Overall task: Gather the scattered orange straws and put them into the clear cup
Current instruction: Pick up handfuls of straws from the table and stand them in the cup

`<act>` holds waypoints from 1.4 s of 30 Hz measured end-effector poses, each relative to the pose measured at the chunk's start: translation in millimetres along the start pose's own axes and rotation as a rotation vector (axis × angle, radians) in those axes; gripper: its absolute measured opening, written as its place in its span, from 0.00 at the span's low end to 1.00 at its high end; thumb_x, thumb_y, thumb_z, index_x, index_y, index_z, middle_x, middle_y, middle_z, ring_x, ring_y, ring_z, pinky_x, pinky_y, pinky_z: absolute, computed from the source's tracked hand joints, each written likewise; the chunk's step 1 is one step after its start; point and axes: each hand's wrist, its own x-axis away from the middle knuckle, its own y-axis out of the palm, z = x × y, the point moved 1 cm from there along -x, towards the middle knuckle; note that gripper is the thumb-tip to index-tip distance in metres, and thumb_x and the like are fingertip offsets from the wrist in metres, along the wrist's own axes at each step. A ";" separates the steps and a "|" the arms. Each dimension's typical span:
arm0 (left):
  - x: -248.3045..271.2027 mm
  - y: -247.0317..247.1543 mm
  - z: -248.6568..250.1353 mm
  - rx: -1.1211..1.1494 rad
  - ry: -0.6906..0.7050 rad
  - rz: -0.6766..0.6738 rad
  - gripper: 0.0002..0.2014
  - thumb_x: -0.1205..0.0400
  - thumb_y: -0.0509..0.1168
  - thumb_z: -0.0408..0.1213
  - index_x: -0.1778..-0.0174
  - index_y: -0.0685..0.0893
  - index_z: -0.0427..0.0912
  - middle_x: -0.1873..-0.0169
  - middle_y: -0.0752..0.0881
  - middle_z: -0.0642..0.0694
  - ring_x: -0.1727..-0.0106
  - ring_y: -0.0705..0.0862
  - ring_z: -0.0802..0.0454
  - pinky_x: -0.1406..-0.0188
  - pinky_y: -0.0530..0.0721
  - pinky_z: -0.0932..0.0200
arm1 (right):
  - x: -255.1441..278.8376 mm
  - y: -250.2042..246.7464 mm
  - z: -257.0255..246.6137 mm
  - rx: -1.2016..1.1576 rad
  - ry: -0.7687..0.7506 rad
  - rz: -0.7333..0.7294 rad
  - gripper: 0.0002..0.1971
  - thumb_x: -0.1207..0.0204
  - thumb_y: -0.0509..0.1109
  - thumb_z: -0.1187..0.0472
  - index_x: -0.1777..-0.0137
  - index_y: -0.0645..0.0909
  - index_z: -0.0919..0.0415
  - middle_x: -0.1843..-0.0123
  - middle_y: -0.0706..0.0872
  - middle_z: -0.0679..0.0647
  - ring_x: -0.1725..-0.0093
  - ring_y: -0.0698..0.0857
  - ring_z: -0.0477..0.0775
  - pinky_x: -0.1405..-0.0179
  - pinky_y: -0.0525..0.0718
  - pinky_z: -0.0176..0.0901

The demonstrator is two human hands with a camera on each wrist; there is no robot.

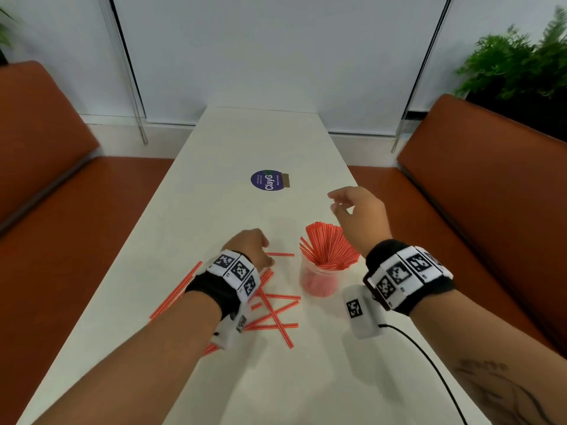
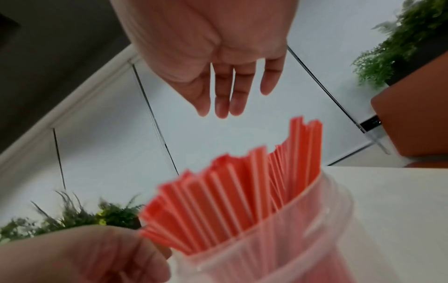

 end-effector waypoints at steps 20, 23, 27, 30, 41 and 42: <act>-41.1 13.5 21.6 -0.694 0.109 -0.271 0.15 0.23 0.63 0.32 0.40 0.82 0.37 0.40 0.84 0.40 0.40 0.84 0.42 0.39 0.82 0.49 | 97.1 8.0 4.2 -0.136 -0.057 -0.003 0.10 0.28 0.72 0.67 0.53 0.82 0.51 0.65 0.77 0.35 0.58 0.78 0.31 0.63 0.76 0.21; -38.2 8.1 18.6 -0.703 0.126 -0.316 0.16 0.26 0.68 0.31 0.42 0.82 0.34 0.44 0.86 0.40 0.42 0.85 0.42 0.41 0.84 0.49 | 103.6 18.5 -2.6 -0.057 -0.047 -0.211 0.06 0.25 0.69 0.62 0.50 0.83 0.52 0.61 0.79 0.40 0.62 0.78 0.37 0.62 0.73 0.24; -36.1 -11.6 11.6 -0.474 0.073 -0.201 0.15 0.21 0.62 0.29 0.38 0.78 0.31 0.39 0.83 0.37 0.45 0.84 0.43 0.42 0.82 0.52 | 109.7 48.8 -15.8 0.201 -0.096 -0.626 0.17 0.22 0.64 0.57 0.33 0.77 0.56 0.41 0.82 0.50 0.40 0.80 0.49 0.42 0.76 0.37; -23.3 -38.5 10.8 -0.093 -0.037 -0.049 0.17 0.19 0.57 0.27 0.33 0.75 0.31 0.37 0.82 0.35 0.39 0.83 0.40 0.40 0.81 0.52 | 102.9 76.9 -22.0 0.372 -0.060 -0.763 0.25 0.25 0.68 0.52 0.30 0.71 0.62 0.34 0.77 0.58 0.34 0.75 0.58 0.36 0.77 0.49; 99.8 -61.0 -37.4 0.789 -0.257 0.053 0.12 0.18 0.48 0.23 0.51 0.75 0.38 0.69 0.73 0.45 0.76 0.67 0.54 0.81 0.67 0.64 | 87.2 104.7 -31.9 0.605 -0.100 -0.933 0.21 0.22 0.68 0.56 0.34 0.75 0.68 0.33 0.81 0.61 0.34 0.81 0.59 0.37 0.79 0.47; 104.9 -51.6 -43.1 0.816 -0.288 0.056 0.12 0.18 0.49 0.23 0.52 0.75 0.39 0.71 0.72 0.45 0.76 0.67 0.55 0.83 0.66 0.65 | 90.0 105.8 -30.7 0.614 -0.094 -0.930 0.19 0.21 0.66 0.57 0.35 0.77 0.69 0.34 0.82 0.61 0.34 0.81 0.59 0.37 0.78 0.47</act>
